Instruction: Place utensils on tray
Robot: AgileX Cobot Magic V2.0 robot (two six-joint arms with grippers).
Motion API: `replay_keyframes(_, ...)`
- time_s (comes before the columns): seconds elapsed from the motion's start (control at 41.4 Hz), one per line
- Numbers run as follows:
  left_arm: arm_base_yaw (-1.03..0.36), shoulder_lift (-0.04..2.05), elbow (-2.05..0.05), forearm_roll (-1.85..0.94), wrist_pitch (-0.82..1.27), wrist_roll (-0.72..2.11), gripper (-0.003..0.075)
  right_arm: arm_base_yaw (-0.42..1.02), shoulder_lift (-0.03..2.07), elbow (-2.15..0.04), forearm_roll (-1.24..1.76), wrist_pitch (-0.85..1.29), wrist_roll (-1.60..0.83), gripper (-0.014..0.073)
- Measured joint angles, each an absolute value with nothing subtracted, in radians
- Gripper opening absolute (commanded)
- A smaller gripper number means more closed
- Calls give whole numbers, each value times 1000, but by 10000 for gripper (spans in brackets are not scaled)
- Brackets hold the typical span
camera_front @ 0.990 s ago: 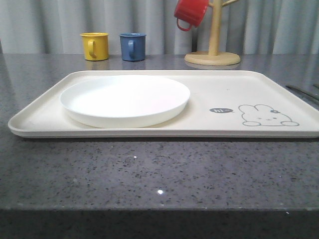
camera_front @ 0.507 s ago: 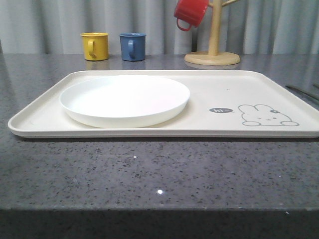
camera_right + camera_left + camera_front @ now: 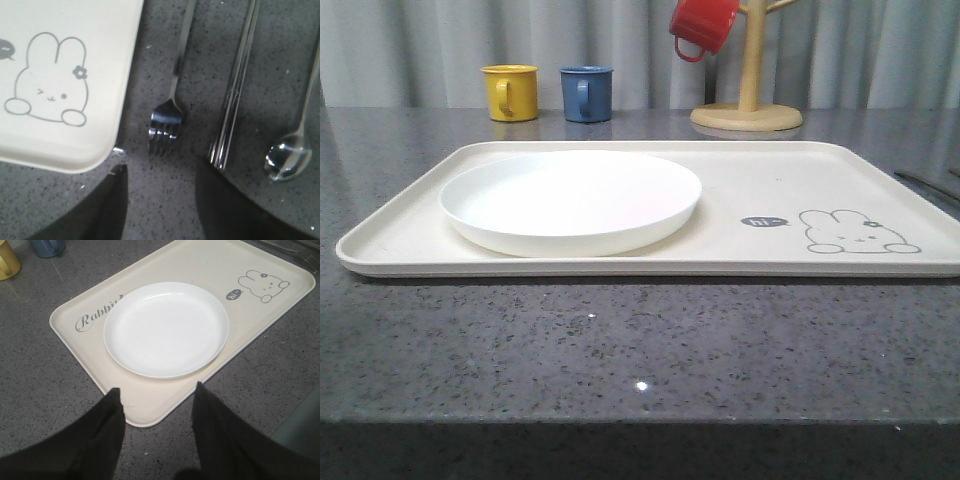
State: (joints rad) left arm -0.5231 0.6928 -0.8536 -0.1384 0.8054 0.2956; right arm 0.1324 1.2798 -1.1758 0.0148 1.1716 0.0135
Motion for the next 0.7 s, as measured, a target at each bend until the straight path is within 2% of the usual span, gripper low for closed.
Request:
replay_keyframes(0.314,-523,693,-854,-138,805,296,302,132,1478,-1266,-8,1145,67,342)
replay_keyframes(0.7,-523,693,-854,-138,805,296,302,132,1619,-1306,-49,1104,103,340)
